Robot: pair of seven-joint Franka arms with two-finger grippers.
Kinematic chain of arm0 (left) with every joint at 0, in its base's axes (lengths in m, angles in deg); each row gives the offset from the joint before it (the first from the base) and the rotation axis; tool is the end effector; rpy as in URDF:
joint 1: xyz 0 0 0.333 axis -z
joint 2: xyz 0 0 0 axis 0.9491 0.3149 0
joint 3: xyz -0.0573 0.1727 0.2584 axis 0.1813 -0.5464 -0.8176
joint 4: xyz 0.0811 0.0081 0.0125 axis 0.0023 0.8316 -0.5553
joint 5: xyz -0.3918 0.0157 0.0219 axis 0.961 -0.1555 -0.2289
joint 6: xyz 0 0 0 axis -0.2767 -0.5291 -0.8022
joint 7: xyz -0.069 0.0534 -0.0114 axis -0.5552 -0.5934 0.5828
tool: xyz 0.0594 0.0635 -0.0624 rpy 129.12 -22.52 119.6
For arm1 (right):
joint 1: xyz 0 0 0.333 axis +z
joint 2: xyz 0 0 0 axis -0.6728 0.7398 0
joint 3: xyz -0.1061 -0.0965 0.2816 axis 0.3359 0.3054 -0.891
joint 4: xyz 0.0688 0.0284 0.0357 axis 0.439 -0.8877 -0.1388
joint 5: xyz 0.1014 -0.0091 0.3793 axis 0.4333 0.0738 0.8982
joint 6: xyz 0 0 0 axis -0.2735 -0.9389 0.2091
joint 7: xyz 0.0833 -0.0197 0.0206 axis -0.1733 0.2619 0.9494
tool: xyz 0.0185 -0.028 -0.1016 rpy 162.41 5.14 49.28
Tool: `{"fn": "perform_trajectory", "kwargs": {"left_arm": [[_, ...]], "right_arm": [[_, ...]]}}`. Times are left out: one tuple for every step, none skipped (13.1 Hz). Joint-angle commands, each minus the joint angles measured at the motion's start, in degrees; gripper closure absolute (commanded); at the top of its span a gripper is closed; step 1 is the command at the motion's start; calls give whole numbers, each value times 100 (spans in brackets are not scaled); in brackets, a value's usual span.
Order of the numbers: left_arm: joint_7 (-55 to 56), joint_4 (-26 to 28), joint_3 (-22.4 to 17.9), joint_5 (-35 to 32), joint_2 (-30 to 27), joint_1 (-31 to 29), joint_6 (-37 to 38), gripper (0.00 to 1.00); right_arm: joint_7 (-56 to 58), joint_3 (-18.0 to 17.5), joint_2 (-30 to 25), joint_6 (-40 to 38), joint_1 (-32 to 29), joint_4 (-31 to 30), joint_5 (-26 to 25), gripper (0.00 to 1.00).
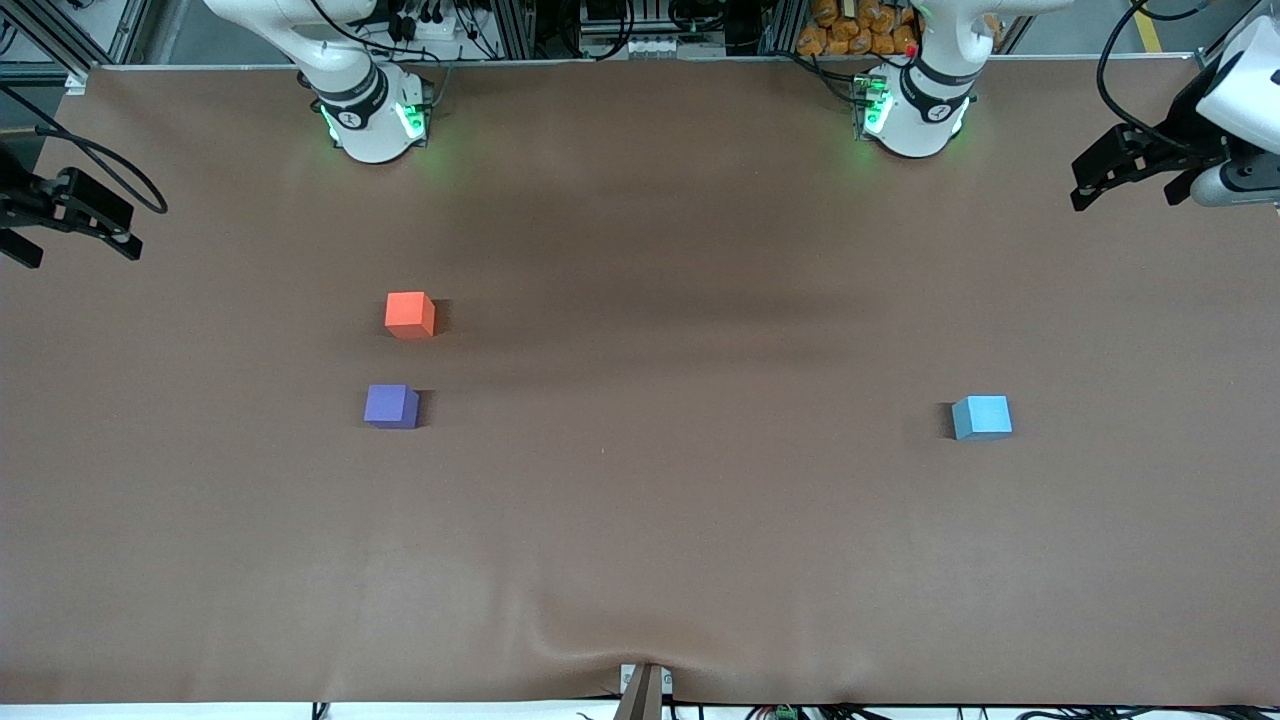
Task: Place blue block between orange and purple blocks
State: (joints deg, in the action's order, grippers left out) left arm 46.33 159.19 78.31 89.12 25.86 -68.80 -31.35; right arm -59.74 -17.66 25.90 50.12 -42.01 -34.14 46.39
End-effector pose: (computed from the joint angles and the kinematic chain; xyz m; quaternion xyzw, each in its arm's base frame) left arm 0.4929 -0.0576 0.6572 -0.9997 -0.0231 0.0000 0.0104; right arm 0.5437 0.0004 0.6724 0.9985 0.0453 0.0299 0.0050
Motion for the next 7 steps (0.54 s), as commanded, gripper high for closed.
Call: {"fn": "perform_trajectory", "kwargs": {"left_arm": [[2, -86, 77, -27, 50, -12, -4, 0], [-33, -147, 77, -36, 111, -21, -4, 0], [-50, -295, 77, -27, 199, -21, 5, 0], [-51, -349, 68, -36, 208, -30, 75, 0], [-42, -393, 68, -36, 226, -21, 93, 0], [-24, -394, 68, -36, 235, -21, 102, 0], [19, -376, 68, -54, 235, -21, 102, 0]], "right_arm": [[-71, -102, 39, -70, -115, 108, -72, 0], [-71, -102, 48, -70, -115, 116, -72, 0], [-63, -102, 48, -61, -115, 117, -72, 0], [-63, -102, 48, -61, -115, 117, -72, 0], [-63, -102, 48, -61, -115, 117, -72, 0], [-63, -102, 48, -61, -106, 117, -72, 0], [-63, -102, 48, -61, -106, 117, -72, 0]]}}
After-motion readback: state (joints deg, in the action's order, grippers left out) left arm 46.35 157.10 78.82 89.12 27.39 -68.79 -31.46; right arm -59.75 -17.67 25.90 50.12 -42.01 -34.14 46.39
